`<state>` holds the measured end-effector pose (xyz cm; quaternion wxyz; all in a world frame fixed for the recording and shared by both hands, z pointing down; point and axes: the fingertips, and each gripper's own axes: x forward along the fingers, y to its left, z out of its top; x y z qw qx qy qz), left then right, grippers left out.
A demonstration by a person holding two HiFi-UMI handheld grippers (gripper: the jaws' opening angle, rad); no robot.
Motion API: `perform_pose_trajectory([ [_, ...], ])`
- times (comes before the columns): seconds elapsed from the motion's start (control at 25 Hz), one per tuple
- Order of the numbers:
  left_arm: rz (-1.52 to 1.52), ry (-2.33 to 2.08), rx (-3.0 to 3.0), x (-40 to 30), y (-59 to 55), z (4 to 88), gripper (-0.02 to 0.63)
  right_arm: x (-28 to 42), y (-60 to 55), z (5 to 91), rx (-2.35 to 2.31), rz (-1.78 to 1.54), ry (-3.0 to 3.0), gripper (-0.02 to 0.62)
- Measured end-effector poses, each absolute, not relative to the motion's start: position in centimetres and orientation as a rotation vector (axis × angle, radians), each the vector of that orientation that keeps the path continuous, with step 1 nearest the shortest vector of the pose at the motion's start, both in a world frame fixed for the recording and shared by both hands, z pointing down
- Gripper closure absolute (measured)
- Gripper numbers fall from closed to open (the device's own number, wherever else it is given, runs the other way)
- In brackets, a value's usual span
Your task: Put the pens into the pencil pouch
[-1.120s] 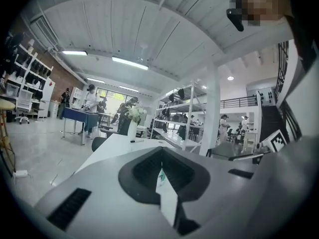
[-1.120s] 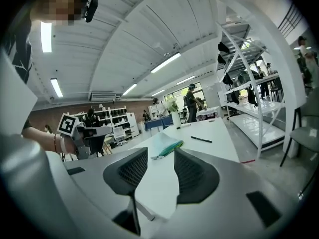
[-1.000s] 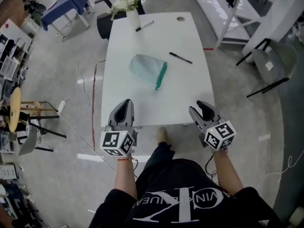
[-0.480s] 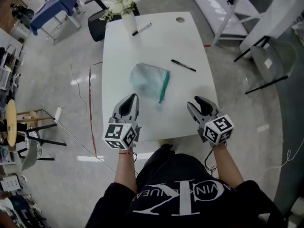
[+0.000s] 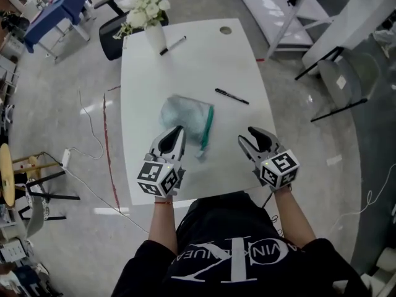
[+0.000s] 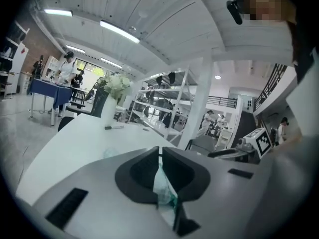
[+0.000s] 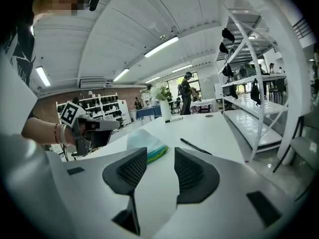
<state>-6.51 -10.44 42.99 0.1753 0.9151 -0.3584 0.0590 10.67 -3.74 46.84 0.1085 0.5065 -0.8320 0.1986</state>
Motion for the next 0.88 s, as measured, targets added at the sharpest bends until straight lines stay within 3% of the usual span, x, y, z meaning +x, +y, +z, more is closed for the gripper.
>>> perform_pose_trajectory([
  [0.28,0.268,-0.978,2.518,-3.9,-12.0,45.6,0.46,11.5,-7.5,48.4,1.358,0.576,-2.444,0.419],
  [0.52,0.641,-0.94,2.443,-1.7,-11.3,50.4,0.33,12.9,-11.7,50.2,1.24,0.544,-2.41,0.419],
  [0.88,1.153,-1.03,2.384,-0.6,-10.0,54.4,0.334,15.3,-17.0,53.5,1.138,0.468,-2.284,0.417],
])
